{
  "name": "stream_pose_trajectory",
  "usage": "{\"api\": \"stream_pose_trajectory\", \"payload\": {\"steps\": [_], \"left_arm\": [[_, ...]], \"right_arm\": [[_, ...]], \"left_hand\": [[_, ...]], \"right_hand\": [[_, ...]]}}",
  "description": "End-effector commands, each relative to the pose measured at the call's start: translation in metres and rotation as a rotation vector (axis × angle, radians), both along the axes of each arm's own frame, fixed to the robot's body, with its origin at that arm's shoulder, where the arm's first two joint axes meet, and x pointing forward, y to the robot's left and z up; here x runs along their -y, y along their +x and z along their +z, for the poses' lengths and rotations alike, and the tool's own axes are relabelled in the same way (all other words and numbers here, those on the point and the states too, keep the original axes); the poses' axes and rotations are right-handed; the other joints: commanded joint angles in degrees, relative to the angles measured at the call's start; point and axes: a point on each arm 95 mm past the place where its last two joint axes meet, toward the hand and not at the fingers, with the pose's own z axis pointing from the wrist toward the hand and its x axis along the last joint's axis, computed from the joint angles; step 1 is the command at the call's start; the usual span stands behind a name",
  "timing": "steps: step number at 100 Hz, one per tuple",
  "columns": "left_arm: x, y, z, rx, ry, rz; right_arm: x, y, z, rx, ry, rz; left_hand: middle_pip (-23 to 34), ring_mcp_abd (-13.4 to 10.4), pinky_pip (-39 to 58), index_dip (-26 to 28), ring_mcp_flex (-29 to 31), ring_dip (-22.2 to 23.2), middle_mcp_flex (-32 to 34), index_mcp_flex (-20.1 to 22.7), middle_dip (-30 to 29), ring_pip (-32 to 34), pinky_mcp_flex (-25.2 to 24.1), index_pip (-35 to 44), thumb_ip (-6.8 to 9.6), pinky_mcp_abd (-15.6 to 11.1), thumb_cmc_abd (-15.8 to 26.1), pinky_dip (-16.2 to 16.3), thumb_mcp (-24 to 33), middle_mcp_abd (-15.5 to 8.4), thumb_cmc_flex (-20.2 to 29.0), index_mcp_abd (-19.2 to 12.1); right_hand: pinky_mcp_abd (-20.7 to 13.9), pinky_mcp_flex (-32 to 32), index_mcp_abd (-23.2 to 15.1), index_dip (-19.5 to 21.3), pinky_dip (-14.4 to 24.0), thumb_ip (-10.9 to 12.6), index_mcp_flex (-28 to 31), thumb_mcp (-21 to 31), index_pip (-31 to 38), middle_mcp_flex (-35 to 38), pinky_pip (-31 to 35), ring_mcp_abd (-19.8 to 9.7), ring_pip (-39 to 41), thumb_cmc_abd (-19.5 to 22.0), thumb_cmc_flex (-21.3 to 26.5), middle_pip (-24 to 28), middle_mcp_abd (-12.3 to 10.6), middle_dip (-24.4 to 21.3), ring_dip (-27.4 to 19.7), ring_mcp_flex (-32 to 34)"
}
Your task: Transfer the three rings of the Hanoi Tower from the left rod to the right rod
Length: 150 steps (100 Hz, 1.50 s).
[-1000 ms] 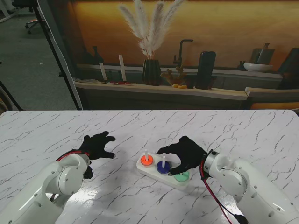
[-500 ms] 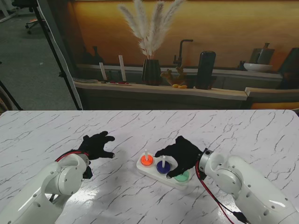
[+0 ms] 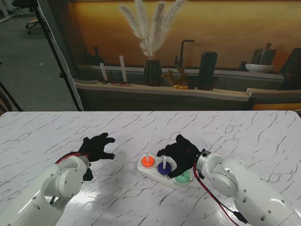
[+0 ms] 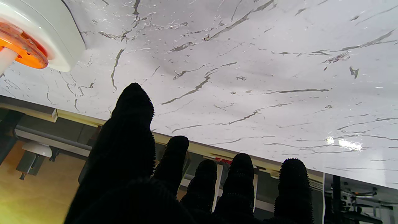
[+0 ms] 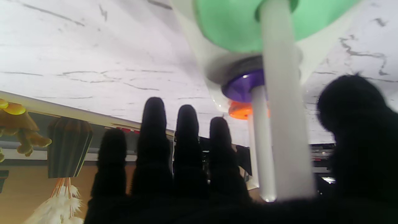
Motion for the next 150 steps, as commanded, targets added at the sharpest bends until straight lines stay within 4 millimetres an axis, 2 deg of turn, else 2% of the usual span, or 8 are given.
{"api": "stream_pose_trajectory", "payload": {"steps": [1, 26, 81, 94, 107, 118, 130, 150], "left_arm": [[0.003, -0.003, -0.004, -0.014, -0.013, -0.014], [0.002, -0.004, -0.004, -0.014, -0.015, -0.008], [0.002, -0.004, -0.006, -0.021, -0.027, 0.000], [0.001, -0.004, -0.006, -0.022, -0.028, 0.002], [0.001, -0.004, -0.006, -0.024, -0.032, 0.005], [0.001, -0.004, -0.006, -0.022, -0.033, 0.007], [0.000, -0.004, -0.006, -0.024, -0.033, 0.007], [0.000, -0.004, -0.006, -0.024, -0.038, 0.009]], "right_arm": [[-0.008, -0.008, -0.007, 0.000, 0.002, 0.016], [-0.017, -0.012, -0.008, 0.033, -0.044, 0.023], [-0.022, -0.008, -0.009, 0.113, -0.136, 0.072], [-0.024, -0.008, -0.010, 0.112, -0.156, 0.057], [-0.025, -0.009, -0.011, 0.119, -0.168, 0.041], [-0.025, -0.009, -0.012, 0.129, -0.172, 0.035], [-0.025, -0.009, -0.015, 0.146, -0.158, 0.031], [-0.025, -0.008, -0.018, 0.128, -0.124, 0.039]], "left_hand": [[-0.68, 0.80, -1.81, -0.09, -1.30, -0.21, -0.11, 0.95, -0.56, -0.91, -0.49, 0.39, 1.35, 0.15, 1.19, -0.36, -1.85, 0.95, 2.29, 1.37], [-0.68, 0.75, -1.88, -0.05, -1.28, -0.20, -0.03, 1.04, -0.54, -0.93, -0.56, 0.44, 1.34, 0.18, 1.52, -0.40, -2.26, 0.88, 2.32, 1.31], [-0.69, 0.72, -2.01, -0.04, -1.27, -0.16, 0.00, 1.10, -0.51, -0.96, -0.57, 0.45, 1.44, 0.13, 1.75, -0.41, -2.75, 0.93, 2.50, 1.39], [-0.69, 0.77, -2.04, -0.04, -1.26, -0.16, 0.00, 1.14, -0.51, -0.96, -0.58, 0.46, 1.45, 0.20, 1.93, -0.40, -2.83, 0.89, 2.50, 1.43], [-0.71, 0.75, -2.09, -0.04, -1.30, -0.15, -0.05, 1.15, -0.51, -0.97, -0.65, 0.46, 1.47, 0.08, 2.00, -0.40, -2.90, 0.90, 2.61, 1.45], [-0.71, 0.62, -2.07, -0.04, -1.27, -0.15, -0.04, 1.18, -0.51, -0.97, -0.58, 0.46, 1.47, 0.13, 2.05, -0.36, -2.96, 0.81, 2.69, 1.46], [-0.73, 0.65, -2.10, -0.04, -1.28, -0.15, -0.07, 1.19, -0.52, -0.98, -0.57, 0.47, 1.46, 0.08, 2.24, -0.35, -3.05, 0.86, 2.66, 1.42], [-0.74, 0.66, -2.22, -0.04, -1.30, -0.15, -0.04, 1.29, -0.52, -1.00, -0.66, 0.50, 1.41, 0.07, 2.68, -0.36, -3.23, 0.86, 2.65, 1.37]], "right_hand": [[15.98, 0.32, 1.86, 2.05, 1.69, 2.35, 1.47, -0.33, 1.12, 1.86, 1.98, 0.09, 2.78, -1.39, 2.19, 2.88, 0.41, 1.58, 1.86, 1.51], [15.09, 0.93, 2.55, 5.48, 3.48, 2.42, 3.48, -0.42, 3.37, 2.35, 3.85, -1.26, 11.44, -2.05, 3.27, 8.72, -0.03, 5.34, 5.11, 1.70], [14.66, 1.73, 2.34, 6.88, 4.30, 2.52, 2.82, -0.31, 3.28, 2.31, 4.55, -1.84, 14.36, -2.92, 5.07, 10.42, -0.54, 6.55, 5.72, 2.38], [14.45, 2.14, 2.66, 7.55, 4.73, 2.42, 3.16, -0.67, 4.02, 2.16, 5.27, -1.79, 15.44, -2.24, 3.82, 12.06, -0.77, 7.47, 5.85, 3.16], [14.18, 2.37, 2.72, 9.45, 5.19, 2.16, 3.29, -0.85, 5.70, 1.88, 5.84, -2.36, 17.71, -1.85, 3.08, 14.84, -1.03, 9.64, 6.61, 3.41], [13.78, 2.98, 2.49, 12.64, 5.75, 2.24, 2.89, -0.76, 8.48, 1.98, 6.81, -2.98, 20.53, -2.07, 3.54, 17.63, -1.61, 11.92, 7.63, 3.94], [13.54, 3.63, 1.42, 14.95, 6.23, 2.35, 3.55, -0.61, 10.97, 3.38, 7.85, -3.59, 22.82, -2.73, 4.96, 19.26, -2.32, 12.81, 8.23, 4.99], [13.84, 3.34, -3.00, 15.06, 6.09, 2.26, 7.77, -0.73, 12.74, 6.04, 7.61, -3.85, 23.07, -4.22, 8.02, 18.42, -3.42, 12.05, 7.90, 5.98]]}}
